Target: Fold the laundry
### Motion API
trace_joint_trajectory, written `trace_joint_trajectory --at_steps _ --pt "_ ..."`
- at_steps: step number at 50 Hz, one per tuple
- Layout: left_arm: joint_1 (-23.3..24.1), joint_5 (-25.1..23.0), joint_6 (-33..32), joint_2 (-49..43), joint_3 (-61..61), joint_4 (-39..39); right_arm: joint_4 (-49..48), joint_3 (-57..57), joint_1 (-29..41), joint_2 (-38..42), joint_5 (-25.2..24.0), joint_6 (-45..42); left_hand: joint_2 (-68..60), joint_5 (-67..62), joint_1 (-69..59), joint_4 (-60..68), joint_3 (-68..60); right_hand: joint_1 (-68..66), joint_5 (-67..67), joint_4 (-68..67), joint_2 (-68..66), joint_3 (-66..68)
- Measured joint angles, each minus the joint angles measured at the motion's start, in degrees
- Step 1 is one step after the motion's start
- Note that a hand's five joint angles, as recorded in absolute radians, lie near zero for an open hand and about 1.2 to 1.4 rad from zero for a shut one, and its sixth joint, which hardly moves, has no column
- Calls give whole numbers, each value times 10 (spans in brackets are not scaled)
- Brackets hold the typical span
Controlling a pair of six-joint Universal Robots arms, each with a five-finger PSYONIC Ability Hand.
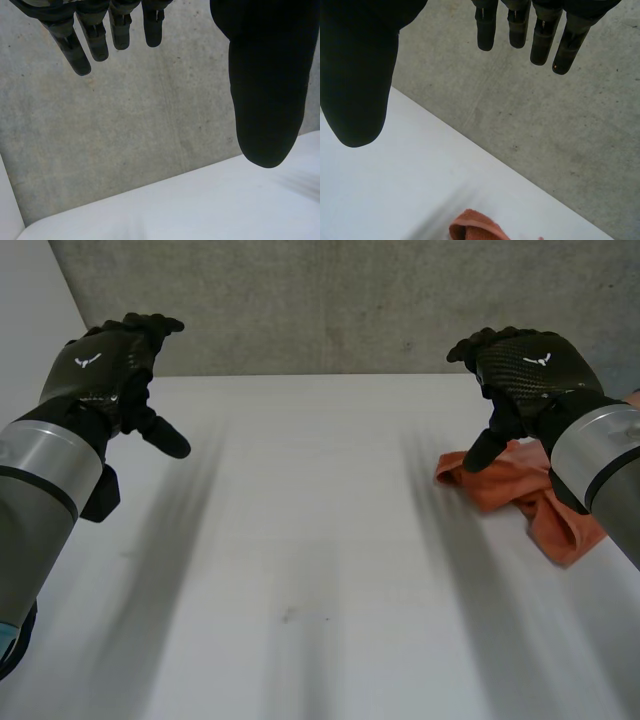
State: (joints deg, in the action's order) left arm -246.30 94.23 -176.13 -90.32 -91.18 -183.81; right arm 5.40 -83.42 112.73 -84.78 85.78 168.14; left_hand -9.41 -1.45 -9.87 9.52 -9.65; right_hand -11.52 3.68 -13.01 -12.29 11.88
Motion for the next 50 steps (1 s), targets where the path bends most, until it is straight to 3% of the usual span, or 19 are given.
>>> trace_joint_trajectory --at_steps 50 --pt "-14 5 -20 -35 -3 11 3 -4 9 14 -5 -6 -7 0 -2 5 -4 0 0 0 0 0"
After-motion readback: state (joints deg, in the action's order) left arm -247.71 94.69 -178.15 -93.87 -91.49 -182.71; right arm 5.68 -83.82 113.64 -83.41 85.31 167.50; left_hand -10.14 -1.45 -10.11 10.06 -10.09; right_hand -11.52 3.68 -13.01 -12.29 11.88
